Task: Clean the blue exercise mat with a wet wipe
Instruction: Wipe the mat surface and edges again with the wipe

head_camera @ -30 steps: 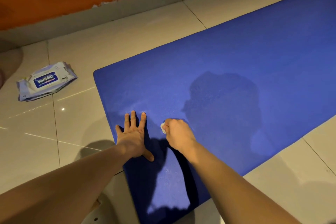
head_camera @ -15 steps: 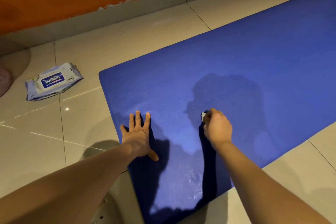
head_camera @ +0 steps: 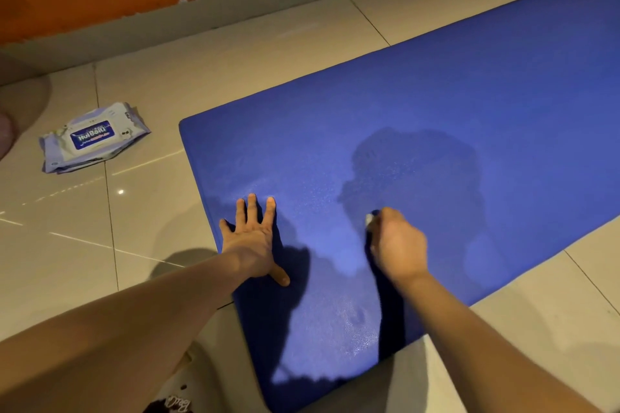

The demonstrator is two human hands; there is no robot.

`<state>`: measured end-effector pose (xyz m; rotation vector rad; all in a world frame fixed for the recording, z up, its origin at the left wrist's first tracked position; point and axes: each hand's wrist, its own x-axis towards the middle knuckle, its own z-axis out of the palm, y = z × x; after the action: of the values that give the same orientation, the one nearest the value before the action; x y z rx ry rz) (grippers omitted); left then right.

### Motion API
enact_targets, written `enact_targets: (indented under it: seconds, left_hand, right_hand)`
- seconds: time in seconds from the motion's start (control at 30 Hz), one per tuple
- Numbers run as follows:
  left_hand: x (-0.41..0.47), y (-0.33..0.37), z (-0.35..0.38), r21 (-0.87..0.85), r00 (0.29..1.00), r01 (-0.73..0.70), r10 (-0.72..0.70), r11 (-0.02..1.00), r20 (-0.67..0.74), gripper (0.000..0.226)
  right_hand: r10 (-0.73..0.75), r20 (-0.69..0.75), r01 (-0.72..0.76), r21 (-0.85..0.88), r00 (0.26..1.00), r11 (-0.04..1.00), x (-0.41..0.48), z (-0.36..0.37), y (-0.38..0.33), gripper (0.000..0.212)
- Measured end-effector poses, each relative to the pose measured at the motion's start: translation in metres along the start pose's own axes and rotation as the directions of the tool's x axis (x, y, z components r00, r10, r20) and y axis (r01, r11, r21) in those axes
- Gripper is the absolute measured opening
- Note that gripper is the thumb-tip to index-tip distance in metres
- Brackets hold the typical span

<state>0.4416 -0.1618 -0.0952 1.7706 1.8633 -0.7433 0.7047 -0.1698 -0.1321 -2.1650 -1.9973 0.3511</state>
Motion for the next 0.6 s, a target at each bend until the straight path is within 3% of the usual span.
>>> enact_targets:
  seconds: [0.07,0.17,0.2,0.27,0.33,0.4,0.5,0.6]
  left_hand:
    - [0.0,0.0,0.0,-0.005,1.0,0.003,-0.003,1.0,0.009,0.172]
    - [0.0,0.002,-0.001,-0.019,1.0,0.006,-0.006,1.0,0.013,0.173]
    - [0.001,0.002,-0.002,-0.014,1.0,0.008,-0.007,1.0,0.012,0.173]
    - [0.001,0.002,-0.001,-0.003,1.0,0.012,-0.012,1.0,0.009,0.173]
    - [0.001,0.002,-0.001,0.002,1.0,0.009,-0.009,1.0,0.0,0.173]
    - [0.0,0.0,-0.001,-0.017,1.0,0.004,-0.004,1.0,0.0,0.173]
    - [0.0,0.0,-0.001,-0.05,1.0,-0.004,0.004,0.999,0.006,0.173]
    - [-0.001,0.001,-0.001,-0.056,1.0,0.004,-0.003,0.998,0.008,0.173]
  right_hand:
    - [0.124,-0.09,-0.123,0.006,0.988,0.992,0.002,-0.001,0.001,0.016]
    - [0.169,-0.009,-0.166,0.128,0.986,0.978,-0.023,0.009,-0.042,0.009]
    - [0.116,0.013,-0.117,0.163,0.993,0.98,-0.037,0.014,-0.062,0.003]
    - [-0.041,0.053,0.028,0.236,0.998,0.971,-0.067,0.019,-0.093,0.02]
    - [-0.25,0.022,0.241,0.2,0.968,0.95,-0.072,0.023,-0.091,0.03]
    - [-0.377,0.081,0.365,0.135,0.923,0.921,-0.059,0.022,-0.064,0.023]
    - [-0.191,0.012,0.192,-0.009,0.981,0.981,-0.024,0.01,-0.004,0.008]
    - [0.036,-0.084,-0.04,-0.049,0.996,0.998,-0.009,-0.005,0.023,0.017]
